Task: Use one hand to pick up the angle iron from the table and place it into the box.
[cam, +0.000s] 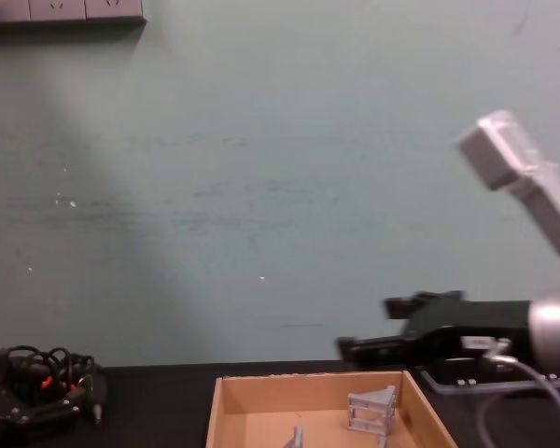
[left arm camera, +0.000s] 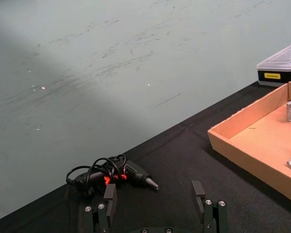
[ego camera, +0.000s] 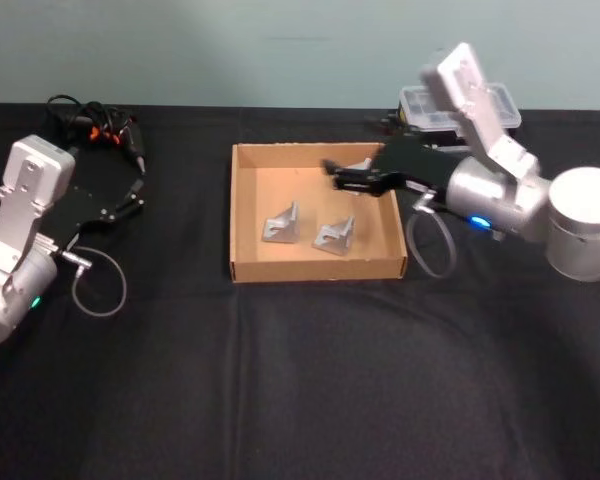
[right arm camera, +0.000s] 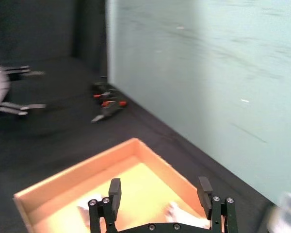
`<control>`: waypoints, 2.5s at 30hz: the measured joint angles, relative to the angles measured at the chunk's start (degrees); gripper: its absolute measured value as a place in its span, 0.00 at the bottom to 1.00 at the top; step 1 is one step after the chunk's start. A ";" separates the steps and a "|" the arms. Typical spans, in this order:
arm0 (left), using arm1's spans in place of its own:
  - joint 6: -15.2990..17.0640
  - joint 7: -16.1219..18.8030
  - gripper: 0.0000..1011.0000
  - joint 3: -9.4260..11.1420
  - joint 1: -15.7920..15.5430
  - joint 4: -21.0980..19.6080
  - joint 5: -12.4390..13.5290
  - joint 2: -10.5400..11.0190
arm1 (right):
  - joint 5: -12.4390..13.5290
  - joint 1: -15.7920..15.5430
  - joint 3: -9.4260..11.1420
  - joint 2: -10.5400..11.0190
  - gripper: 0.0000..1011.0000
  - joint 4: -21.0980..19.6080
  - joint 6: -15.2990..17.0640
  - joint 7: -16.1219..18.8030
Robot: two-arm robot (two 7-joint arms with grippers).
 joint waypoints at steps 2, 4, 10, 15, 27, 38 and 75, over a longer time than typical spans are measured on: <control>0.00 0.00 0.99 0.00 0.00 0.00 0.00 0.00 | 0.28 -1.68 1.54 0.61 0.99 -1.44 0.18 -1.86; 0.00 0.00 0.99 0.00 0.00 0.00 0.00 0.00 | 0.68 -4.14 3.67 1.45 0.99 -3.36 0.50 -4.31; 0.00 0.00 0.99 0.00 0.00 0.00 0.00 0.00 | 1.68 -10.27 8.91 3.26 0.99 -7.57 1.39 -9.76; 0.00 0.00 0.99 0.00 0.00 0.00 0.00 0.00 | 2.24 -14.41 12.53 4.19 0.99 -10.01 1.90 -12.54; 0.00 0.00 0.99 0.00 0.00 0.00 0.00 0.00 | 2.58 -18.75 16.22 4.32 0.99 -12.15 2.57 -14.66; 0.00 0.00 0.99 0.00 0.00 0.00 0.00 0.00 | 2.57 -18.68 16.12 4.37 0.99 -12.15 2.49 -14.78; 0.00 0.00 0.99 0.00 0.00 0.00 0.00 0.00 | 2.52 -18.62 16.05 4.44 0.99 -12.15 2.40 -14.80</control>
